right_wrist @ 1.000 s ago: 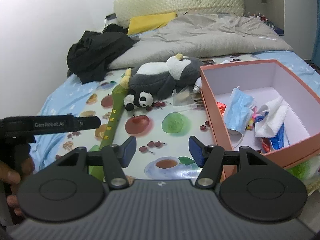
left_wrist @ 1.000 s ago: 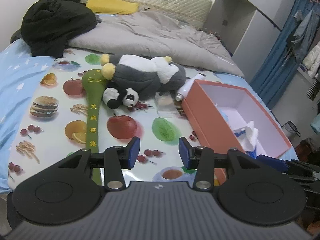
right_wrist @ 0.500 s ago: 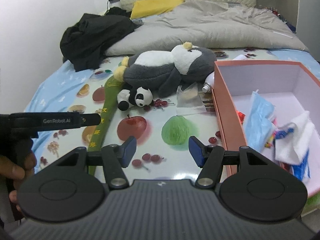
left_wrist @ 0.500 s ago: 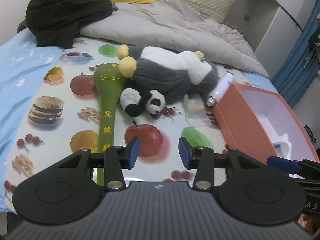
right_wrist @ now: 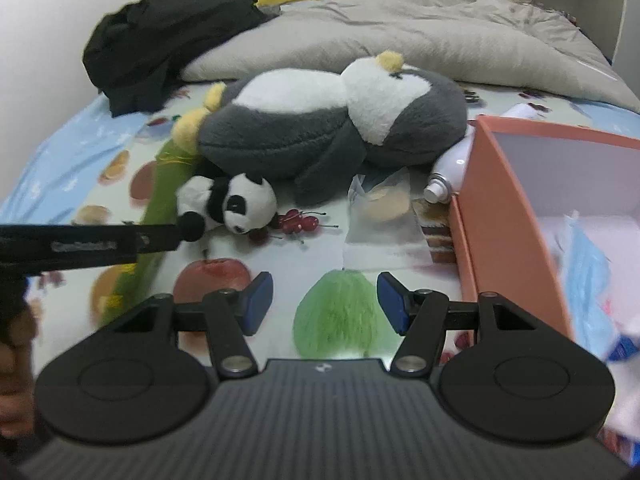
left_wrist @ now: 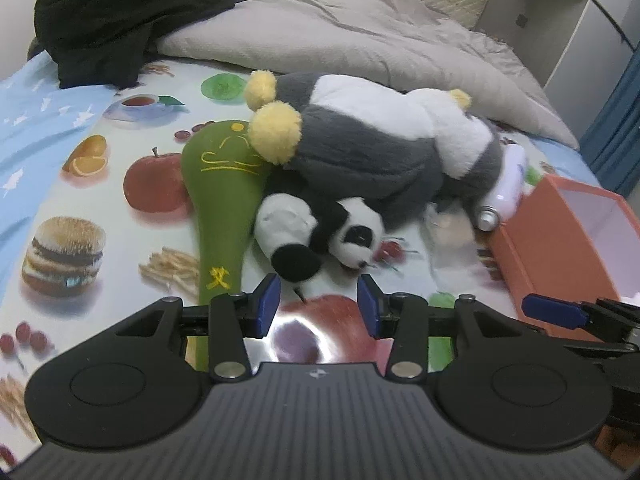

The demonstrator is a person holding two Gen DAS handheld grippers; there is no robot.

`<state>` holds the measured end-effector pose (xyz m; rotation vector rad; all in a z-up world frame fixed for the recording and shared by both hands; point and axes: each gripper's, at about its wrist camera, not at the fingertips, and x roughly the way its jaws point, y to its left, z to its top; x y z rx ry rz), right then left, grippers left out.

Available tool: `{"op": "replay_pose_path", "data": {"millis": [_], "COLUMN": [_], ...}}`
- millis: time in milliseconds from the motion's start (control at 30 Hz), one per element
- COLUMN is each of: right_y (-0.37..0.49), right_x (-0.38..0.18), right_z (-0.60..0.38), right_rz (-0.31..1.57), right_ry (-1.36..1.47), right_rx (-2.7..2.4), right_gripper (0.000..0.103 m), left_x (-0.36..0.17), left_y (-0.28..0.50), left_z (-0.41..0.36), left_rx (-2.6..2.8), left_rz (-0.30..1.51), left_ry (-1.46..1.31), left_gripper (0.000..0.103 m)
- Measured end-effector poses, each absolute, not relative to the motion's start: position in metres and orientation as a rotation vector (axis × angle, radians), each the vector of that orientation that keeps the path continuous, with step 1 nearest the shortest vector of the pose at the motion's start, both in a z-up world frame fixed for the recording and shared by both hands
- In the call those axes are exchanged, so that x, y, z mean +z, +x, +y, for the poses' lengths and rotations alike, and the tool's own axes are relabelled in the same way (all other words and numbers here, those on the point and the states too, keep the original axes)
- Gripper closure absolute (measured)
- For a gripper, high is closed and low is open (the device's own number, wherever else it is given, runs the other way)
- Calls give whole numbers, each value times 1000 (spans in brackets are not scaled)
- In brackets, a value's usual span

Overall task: Organize soft objects
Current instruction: 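Grasp the clear plastic bag with the right tool while the left tool grasps the small panda plush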

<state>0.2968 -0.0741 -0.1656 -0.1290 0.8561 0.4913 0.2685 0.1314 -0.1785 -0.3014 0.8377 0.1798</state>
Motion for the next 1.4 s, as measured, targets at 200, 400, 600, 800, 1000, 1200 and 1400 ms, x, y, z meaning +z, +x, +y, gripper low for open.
{"op": "replay_pose_path", "data": {"millis": [200,400,600,800,1000,1200,1400], "right_y": [329,348,353,351,329,327,342], "right_x": [-200,-225,-225,-220,-215,-204,-198], "right_z": [-57,-50,-58,-59,-70,-82,-74], "right_rz": [852,875,890,934,943,907,852], "right_ry": [-169,-195,-163,-157,-134,-66,-65], "right_rx": [480,444,431,453,464,413,399], "right_gripper": [46,55,84,99,99,96,50], "left_x": [-192,-202,-211,-204,-194,-189,-184], "left_y": [288,300,304,297,277,272,290], "left_z": [141,143,143,139,131,124,127], "left_rx": [203,197,213,209,200,139,90], "left_rz": [830,843,844,835,827,842,840], "left_ry": [-289,-313,-319,-333,-345,-285,-90], "left_gripper": [59,73,84,102,103,101,73]}}
